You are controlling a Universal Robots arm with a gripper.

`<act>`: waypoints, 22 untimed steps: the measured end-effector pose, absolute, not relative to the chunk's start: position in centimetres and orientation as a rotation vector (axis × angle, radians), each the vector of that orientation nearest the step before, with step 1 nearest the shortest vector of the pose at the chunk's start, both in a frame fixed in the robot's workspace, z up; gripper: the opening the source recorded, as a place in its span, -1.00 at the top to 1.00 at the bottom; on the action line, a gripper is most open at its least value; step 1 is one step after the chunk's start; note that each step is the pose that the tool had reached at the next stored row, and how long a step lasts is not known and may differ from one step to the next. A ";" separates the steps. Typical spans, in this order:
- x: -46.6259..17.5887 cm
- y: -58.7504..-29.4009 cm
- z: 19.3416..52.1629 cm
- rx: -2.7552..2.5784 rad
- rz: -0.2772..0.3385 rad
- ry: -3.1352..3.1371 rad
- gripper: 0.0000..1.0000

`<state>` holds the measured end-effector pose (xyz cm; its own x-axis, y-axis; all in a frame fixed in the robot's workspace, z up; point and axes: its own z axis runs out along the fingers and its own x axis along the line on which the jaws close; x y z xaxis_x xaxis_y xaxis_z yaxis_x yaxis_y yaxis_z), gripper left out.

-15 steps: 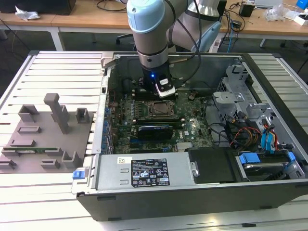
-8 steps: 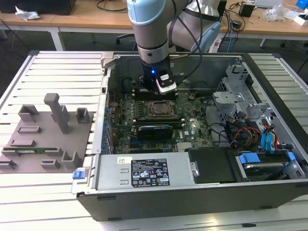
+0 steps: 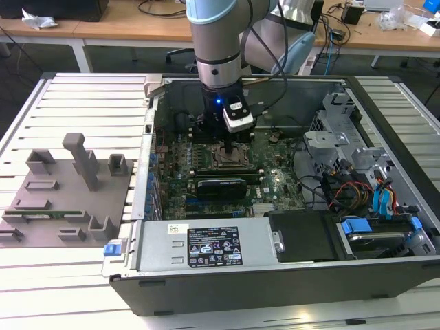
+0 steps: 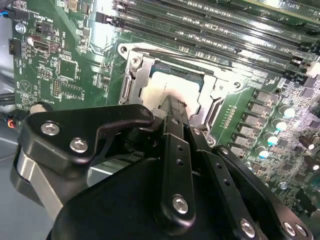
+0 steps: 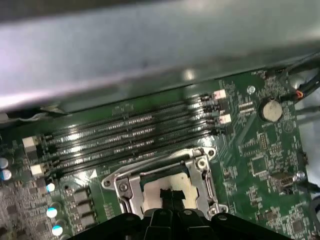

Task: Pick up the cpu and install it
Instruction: 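Install the first cpu locking lever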

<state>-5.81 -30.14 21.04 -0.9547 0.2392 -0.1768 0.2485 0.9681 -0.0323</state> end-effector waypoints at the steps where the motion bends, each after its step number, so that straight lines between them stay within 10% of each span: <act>1: -5.8 -30.1 21.0 0.368 -0.081 2.945 0.79; 22: -4.8 -30.1 20.9 0.126 -0.079 3.033 0.79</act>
